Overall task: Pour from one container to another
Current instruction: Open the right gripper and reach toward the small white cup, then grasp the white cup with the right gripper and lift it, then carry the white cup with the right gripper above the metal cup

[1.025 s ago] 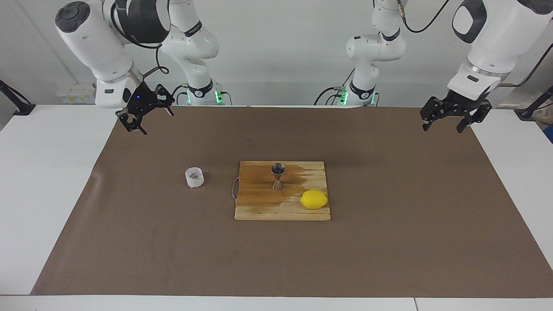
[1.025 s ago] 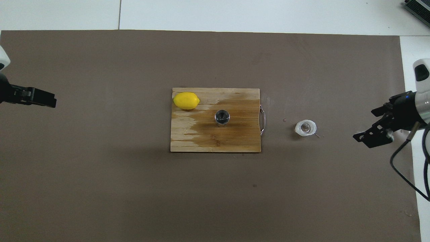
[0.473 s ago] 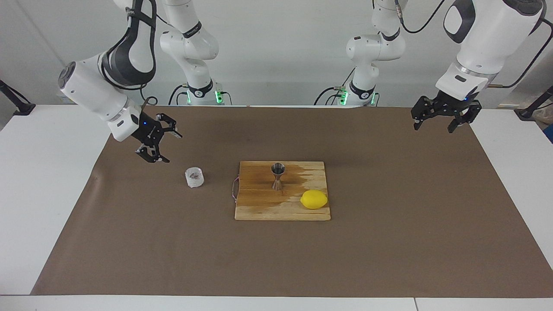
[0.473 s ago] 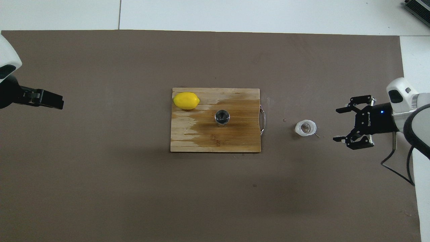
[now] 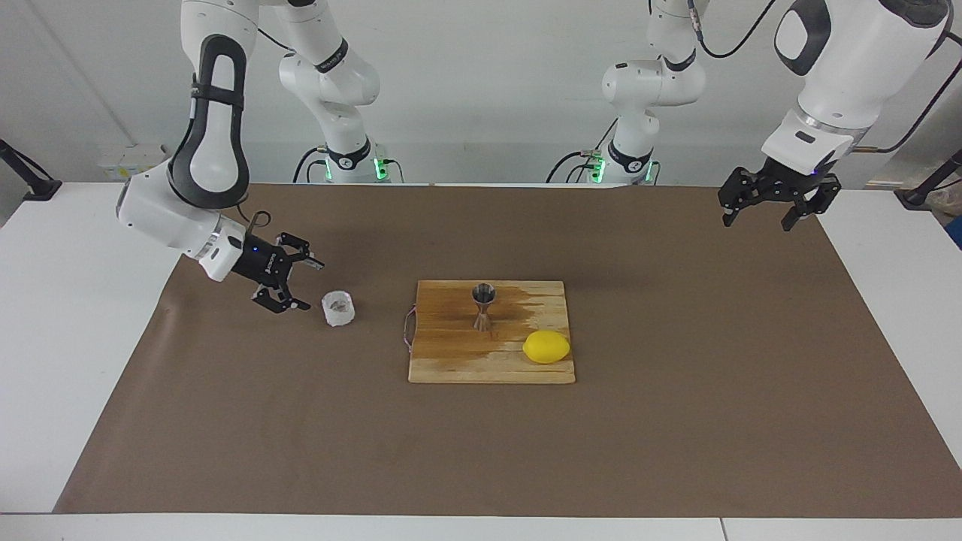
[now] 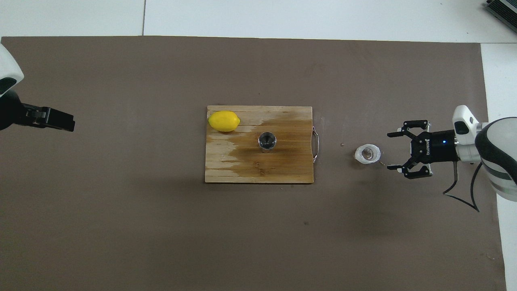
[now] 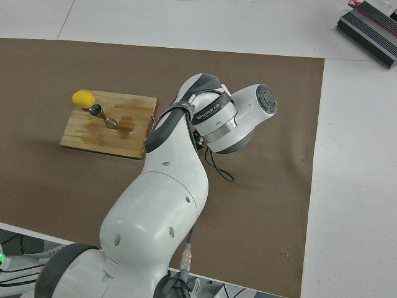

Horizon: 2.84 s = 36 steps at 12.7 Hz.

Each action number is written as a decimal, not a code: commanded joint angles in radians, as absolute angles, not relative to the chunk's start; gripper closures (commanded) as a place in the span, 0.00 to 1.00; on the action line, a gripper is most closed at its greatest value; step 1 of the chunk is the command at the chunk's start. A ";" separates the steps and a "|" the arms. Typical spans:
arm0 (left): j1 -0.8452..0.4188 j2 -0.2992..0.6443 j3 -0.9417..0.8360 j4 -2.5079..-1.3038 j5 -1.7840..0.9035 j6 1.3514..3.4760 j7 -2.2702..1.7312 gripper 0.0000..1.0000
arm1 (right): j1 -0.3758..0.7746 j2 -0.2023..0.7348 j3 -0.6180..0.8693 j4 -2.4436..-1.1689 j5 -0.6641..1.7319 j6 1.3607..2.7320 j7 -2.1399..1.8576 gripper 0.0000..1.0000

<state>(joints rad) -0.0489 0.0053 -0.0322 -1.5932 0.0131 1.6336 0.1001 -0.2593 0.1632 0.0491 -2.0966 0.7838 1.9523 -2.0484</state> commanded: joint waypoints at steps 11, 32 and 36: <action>-0.060 -0.015 -0.017 -1.612 0.021 1.626 0.091 0.00 | -0.259 0.365 0.058 -2.114 1.039 1.965 -2.460 0.00; -0.058 -0.015 -0.017 -1.612 0.021 1.626 0.091 0.00 | 0.209 0.178 0.074 -1.937 0.697 2.183 -1.562 0.99; -0.058 -0.015 -0.017 -1.612 0.021 1.626 0.091 0.00 | 0.281 0.181 0.074 -1.927 0.565 2.238 -1.487 0.99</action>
<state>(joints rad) -0.0483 0.0053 -0.0251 -1.5932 0.0131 1.6335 0.1000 0.2551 0.1781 0.0726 -1.9413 0.6356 2.2074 -1.5410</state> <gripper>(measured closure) 0.000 0.507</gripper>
